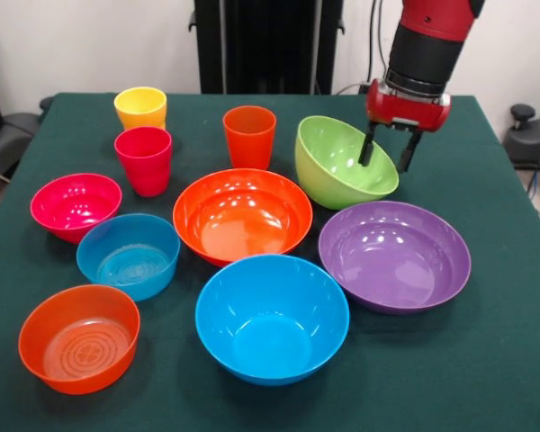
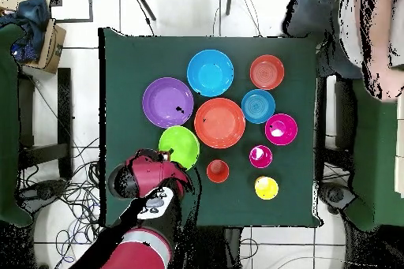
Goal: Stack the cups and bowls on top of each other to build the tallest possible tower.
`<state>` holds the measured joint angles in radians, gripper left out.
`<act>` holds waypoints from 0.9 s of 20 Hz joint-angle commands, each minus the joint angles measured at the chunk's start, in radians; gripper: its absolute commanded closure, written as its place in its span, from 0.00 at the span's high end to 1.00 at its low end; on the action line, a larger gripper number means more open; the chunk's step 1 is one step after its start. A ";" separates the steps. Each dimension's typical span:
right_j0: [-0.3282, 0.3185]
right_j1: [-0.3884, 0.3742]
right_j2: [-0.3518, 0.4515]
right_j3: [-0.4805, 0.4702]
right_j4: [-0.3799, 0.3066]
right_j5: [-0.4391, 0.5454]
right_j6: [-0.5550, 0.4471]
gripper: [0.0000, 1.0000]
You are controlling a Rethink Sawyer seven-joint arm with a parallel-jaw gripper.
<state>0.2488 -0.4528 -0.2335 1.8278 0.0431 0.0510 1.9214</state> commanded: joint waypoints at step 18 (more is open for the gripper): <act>-0.069 -0.108 0.147 0.013 -0.015 0.049 0.109 1.00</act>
<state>0.1959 -0.5280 -0.2163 1.8292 0.0427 0.0514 1.9214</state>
